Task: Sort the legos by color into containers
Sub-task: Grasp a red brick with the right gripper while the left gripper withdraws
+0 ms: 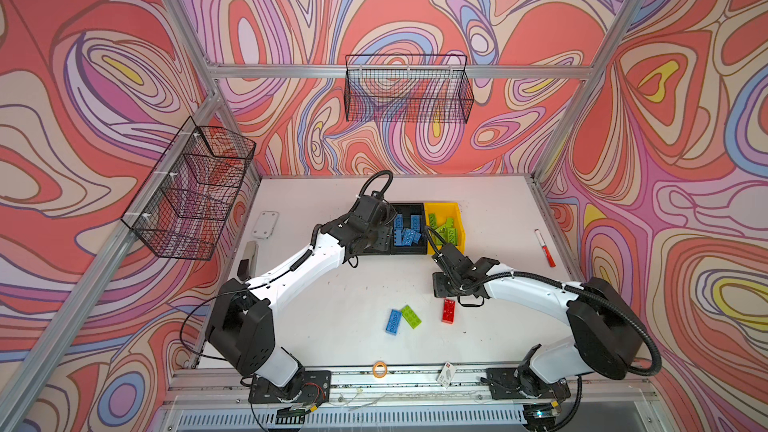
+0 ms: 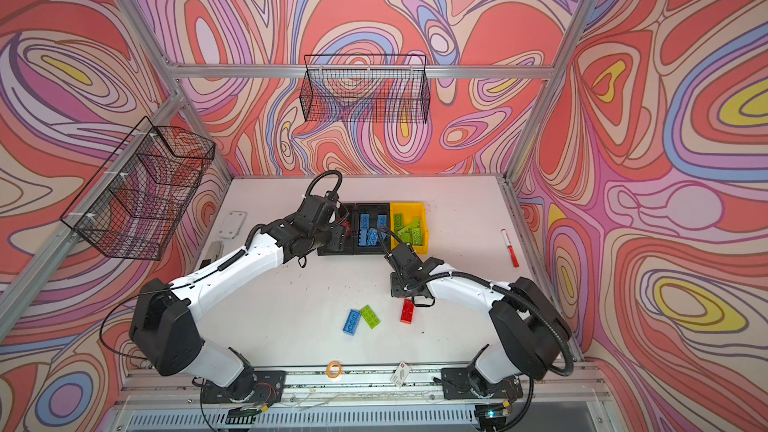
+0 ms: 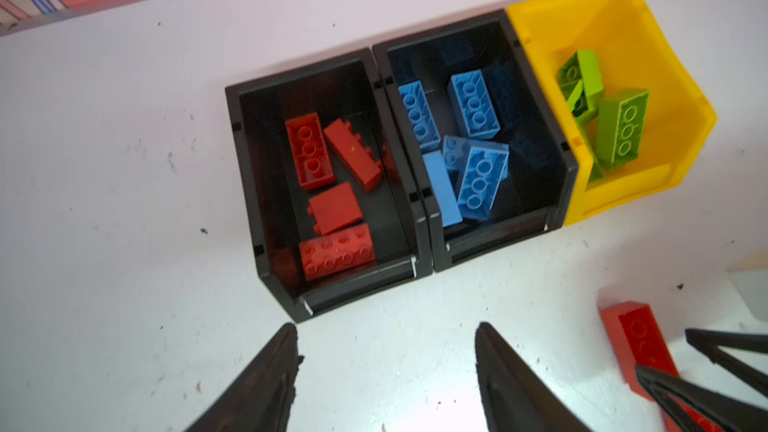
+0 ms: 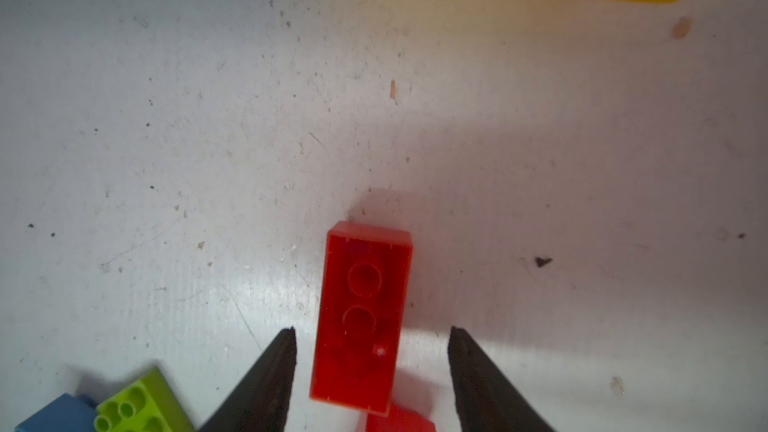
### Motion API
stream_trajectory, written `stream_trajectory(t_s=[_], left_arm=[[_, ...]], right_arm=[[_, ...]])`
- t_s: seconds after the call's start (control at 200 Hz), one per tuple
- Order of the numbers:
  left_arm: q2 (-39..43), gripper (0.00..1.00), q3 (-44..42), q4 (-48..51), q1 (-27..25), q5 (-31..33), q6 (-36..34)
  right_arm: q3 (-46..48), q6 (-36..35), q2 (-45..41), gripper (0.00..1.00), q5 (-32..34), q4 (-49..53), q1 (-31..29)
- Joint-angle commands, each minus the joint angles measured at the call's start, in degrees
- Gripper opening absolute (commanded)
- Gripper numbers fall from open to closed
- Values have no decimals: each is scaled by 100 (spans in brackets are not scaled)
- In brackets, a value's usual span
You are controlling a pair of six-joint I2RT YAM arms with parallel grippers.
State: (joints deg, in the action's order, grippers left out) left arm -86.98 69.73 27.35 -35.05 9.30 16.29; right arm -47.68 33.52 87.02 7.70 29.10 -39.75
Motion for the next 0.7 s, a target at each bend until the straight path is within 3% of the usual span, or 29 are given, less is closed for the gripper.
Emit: stream_trajectory(t_s=[0.0,0.115,0.321,0.696], left_arm=[[403,70,-386,146,55,160,251],[674,70,-760,75,55,-8,491],[1085,69,-1190,115,59,-51,758],[2171,68,-1984,701,33,-51,1105]], right_arm=[[-174,10,197,61,157,-76,-36],[-257,6,378,54,170,-132,-33],[-688,-190,568,31,106,-16,-30],[-2914,-794,1287,31,-219,465,-26]])
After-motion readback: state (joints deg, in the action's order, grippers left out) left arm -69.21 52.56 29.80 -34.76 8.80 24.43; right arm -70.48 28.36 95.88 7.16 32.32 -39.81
